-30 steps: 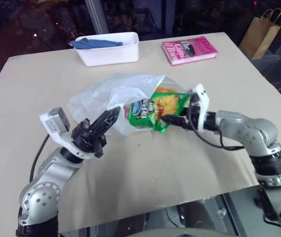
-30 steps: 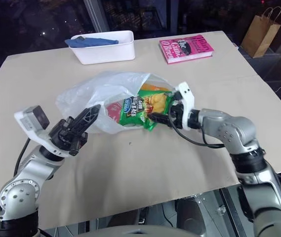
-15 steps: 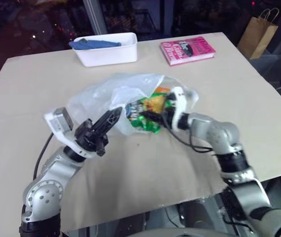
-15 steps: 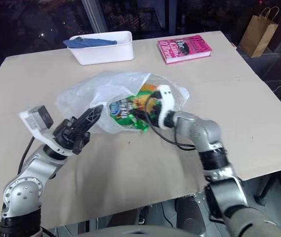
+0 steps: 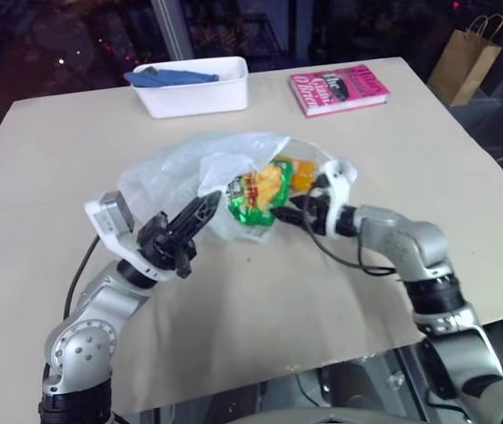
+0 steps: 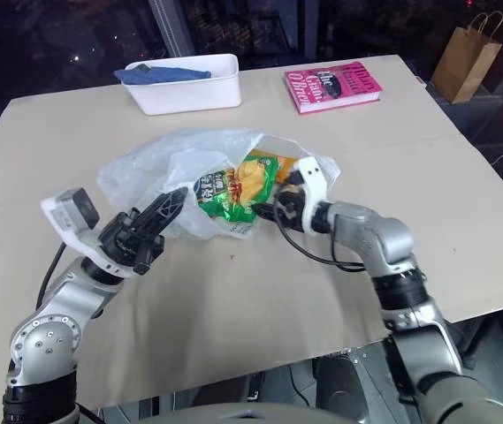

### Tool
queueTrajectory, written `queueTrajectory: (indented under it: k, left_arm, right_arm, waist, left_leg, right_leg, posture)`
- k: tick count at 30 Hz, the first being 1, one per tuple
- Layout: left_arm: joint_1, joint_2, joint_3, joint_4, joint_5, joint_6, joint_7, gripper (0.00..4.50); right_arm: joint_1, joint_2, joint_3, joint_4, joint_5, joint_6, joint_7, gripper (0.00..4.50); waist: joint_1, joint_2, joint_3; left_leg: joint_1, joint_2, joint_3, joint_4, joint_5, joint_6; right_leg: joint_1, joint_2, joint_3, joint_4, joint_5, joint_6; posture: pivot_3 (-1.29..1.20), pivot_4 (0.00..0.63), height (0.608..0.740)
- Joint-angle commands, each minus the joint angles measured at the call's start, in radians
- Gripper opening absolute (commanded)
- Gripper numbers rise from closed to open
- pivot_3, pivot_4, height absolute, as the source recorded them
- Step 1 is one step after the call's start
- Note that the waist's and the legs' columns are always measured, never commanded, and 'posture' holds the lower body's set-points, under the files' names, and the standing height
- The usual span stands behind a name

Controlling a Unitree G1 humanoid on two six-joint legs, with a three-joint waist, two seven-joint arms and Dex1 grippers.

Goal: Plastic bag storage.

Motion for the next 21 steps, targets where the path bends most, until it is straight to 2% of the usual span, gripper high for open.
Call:
queueTrajectory:
  k: [1, 3, 7, 10, 13, 16, 21]
  left_arm:
    - [-0.003, 0.001, 0.013, -0.011, 0.000, -0.013, -0.003, 0.00]
    - [-0.004, 0.004, 0.010, -0.011, 0.005, -0.011, -0.007, 0.00]
    - [-0.016, 0.009, 0.020, 0.001, -0.002, -0.009, -0.008, 0.00]
    - [-0.009, 0.012, 0.022, -0.002, -0.003, -0.006, -0.014, 0.00]
    - [-0.004, 0.016, 0.028, 0.000, -0.006, -0.006, -0.017, 0.00]
    - [-0.004, 0.018, 0.027, 0.005, -0.003, -0.004, -0.021, 0.00]
    - [-0.012, 0.011, 0.018, 0.013, -0.004, -0.004, -0.020, 0.00]
  right_arm:
    - [0.043, -0.030, -0.050, -0.106, 0.034, -0.014, 0.045, 3.58]
    - [0.067, -0.042, -0.079, -0.137, 0.049, 0.000, 0.040, 3.58]
    - [0.132, -0.142, -0.146, -0.182, 0.009, -0.060, 0.053, 3.58]
    - [0.202, -0.234, -0.205, -0.266, 0.119, 0.018, 0.136, 3.58]
    - [0.240, -0.294, -0.217, -0.249, 0.083, 0.030, 0.113, 3.58]
    - [0.202, -0.267, -0.218, -0.148, 0.010, 0.002, 0.021, 3.58]
    - [0.039, -0.094, -0.237, 0.010, -0.024, -0.064, -0.096, 3.58]
  waist:
    - [0.000, 0.000, 0.000]
    - [0.002, 0.000, 0.000]
    - [0.012, 0.000, 0.000]
    - [0.019, 0.000, 0.000]
    - [0.015, 0.000, 0.000]
    - [0.009, 0.000, 0.000]
    - [0.002, 0.000, 0.001]
  left_leg:
    - [0.001, 0.000, 0.000, 0.000, 0.000, 0.000]
    - [0.001, 0.000, 0.000, 0.000, -0.001, 0.002]
    - [0.002, 0.000, 0.000, 0.002, -0.001, 0.003]
    - [0.002, -0.001, -0.002, 0.003, -0.001, 0.003]
    - [0.003, 0.000, -0.001, 0.002, -0.001, 0.003]
    - [0.004, 0.000, 0.000, 0.002, -0.001, 0.003]
    - [0.005, 0.001, 0.001, 0.002, -0.001, 0.002]
  right_leg:
    - [0.000, 0.000, 0.000, 0.001, 0.000, 0.000]
    - [0.000, 0.000, 0.000, 0.002, 0.000, 0.000]
    - [0.004, -0.001, 0.000, 0.001, 0.000, 0.000]
    - [0.006, -0.001, -0.002, 0.000, 0.000, 0.000]
    - [0.006, 0.000, -0.002, -0.001, 0.000, 0.000]
    - [0.006, 0.000, -0.001, 0.000, 0.000, 0.000]
    - [0.006, 0.001, 0.000, 0.001, 0.000, 0.000]
  posture:
    - [0.00, 0.150, 0.740]
    - [0.00, 0.150, 0.740]
    - [0.00, 0.150, 0.740]
    - [0.00, 0.150, 0.740]
    - [0.00, 0.150, 0.740]
    - [0.00, 0.150, 0.740]
    - [0.00, 0.150, 0.740]
